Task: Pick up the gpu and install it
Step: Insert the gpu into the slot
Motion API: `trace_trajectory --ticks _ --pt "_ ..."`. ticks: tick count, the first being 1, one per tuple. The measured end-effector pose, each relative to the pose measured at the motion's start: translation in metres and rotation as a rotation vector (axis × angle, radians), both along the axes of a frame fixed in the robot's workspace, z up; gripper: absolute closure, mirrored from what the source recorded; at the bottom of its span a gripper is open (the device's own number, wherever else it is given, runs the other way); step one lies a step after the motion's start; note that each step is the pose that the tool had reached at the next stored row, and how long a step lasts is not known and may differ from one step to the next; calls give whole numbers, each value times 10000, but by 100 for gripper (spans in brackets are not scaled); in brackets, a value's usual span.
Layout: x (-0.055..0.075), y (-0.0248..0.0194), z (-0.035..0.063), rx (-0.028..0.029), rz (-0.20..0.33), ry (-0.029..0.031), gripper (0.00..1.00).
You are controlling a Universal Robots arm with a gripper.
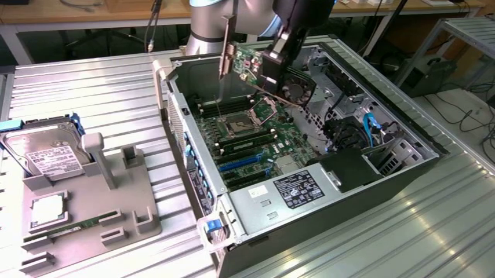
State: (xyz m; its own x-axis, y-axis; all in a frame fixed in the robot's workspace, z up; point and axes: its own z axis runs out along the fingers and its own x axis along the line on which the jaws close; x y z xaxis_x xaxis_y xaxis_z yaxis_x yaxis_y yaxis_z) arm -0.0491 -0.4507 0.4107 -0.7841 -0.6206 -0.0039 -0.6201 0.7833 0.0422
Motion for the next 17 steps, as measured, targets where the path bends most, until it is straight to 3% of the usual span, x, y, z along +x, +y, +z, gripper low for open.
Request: trace_trajectory --ticks 17 --pt "0 0 0 0 1154 0 72"
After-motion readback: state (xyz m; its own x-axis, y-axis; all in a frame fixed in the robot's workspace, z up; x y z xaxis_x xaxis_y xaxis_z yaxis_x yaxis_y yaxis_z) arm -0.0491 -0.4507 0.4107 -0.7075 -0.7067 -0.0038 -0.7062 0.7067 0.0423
